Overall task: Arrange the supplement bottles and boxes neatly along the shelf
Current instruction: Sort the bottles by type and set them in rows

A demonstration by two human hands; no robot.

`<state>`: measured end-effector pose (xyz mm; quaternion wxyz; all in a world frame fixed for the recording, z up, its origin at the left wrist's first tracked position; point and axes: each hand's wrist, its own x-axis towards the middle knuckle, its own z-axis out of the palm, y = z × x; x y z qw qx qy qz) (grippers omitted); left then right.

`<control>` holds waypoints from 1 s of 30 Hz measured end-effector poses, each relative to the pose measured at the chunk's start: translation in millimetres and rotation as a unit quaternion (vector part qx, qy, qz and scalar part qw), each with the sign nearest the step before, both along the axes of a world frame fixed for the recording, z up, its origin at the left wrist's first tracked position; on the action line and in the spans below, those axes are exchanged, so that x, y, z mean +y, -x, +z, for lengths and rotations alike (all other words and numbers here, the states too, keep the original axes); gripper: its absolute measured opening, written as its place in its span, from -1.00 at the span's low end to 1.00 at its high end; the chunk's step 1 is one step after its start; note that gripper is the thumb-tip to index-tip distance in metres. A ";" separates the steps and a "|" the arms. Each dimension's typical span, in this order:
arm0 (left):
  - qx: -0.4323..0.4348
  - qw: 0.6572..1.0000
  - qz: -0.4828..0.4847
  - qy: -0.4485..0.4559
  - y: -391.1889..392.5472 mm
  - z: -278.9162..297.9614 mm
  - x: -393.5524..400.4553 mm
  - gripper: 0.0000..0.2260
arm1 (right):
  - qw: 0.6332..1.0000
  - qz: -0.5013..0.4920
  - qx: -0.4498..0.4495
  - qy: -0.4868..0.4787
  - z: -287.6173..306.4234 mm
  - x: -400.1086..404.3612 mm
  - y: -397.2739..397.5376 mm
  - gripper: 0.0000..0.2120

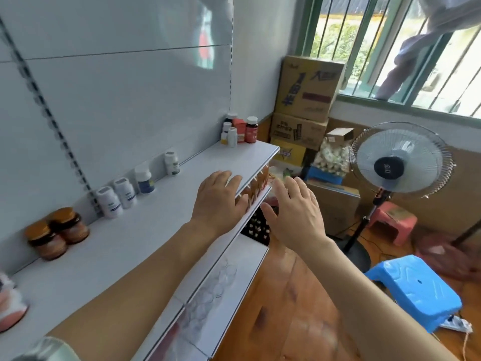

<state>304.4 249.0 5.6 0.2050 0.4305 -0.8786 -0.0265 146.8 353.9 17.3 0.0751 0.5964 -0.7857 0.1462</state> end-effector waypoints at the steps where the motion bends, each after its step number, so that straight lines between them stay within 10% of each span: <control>1: -0.001 1.000 0.005 -0.003 14.1 0.5 -9.4 -0.48 | 1.000 0.008 0.000 -0.002 2.7 -10.1 16.7 -0.37; 30: 0.035 0.969 0.214 -0.120 172.7 -53.2 -381.8 -0.64 | 0.943 0.327 0.057 0.029 -31.2 -468.2 213.0 -0.59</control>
